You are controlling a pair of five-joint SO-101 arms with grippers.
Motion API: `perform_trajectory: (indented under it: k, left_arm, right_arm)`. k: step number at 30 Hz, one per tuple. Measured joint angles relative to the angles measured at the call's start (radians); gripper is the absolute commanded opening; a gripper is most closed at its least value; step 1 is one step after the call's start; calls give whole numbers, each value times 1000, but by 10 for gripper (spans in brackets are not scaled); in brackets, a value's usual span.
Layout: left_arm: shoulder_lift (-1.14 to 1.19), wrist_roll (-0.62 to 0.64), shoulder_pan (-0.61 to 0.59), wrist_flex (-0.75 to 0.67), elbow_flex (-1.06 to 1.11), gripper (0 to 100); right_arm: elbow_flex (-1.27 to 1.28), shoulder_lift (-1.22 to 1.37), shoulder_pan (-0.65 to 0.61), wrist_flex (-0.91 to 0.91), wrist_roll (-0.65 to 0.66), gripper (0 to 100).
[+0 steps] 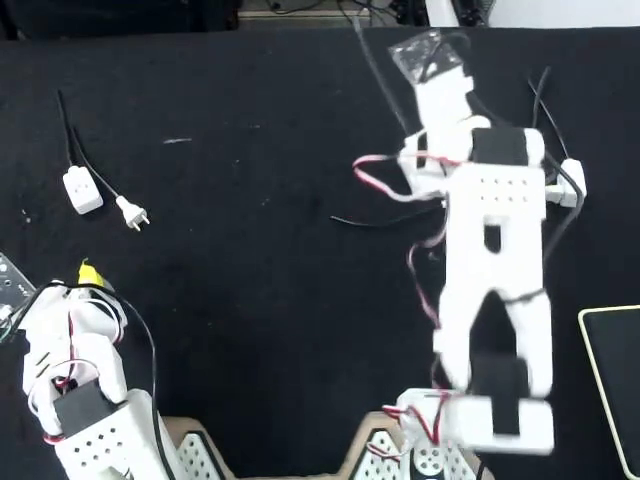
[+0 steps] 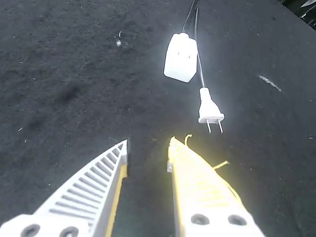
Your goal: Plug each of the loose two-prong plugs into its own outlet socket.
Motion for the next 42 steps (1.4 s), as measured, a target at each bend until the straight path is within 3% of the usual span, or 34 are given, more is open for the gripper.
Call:
perform_trajectory:
  k: [12,30,33,38,42]
  left_arm:
    - [0,0,0,-6,0,145]
    - [0,0,0,-6,0,145]
    - [0,0,0,-6,0,145]
    - [0,0,0,-6,0,145]
    - [0,0,0,-6,0,145]
  right_arm:
    - [-528,643,32,-6,-138,11]
    - [-1407,1335,104,330,-276,13]
    - [-1467,1364,110,344,-285,87]
    - [-1479,1364,112,348,-285,327]
    - [-1502,1364,101,350,-232,393]
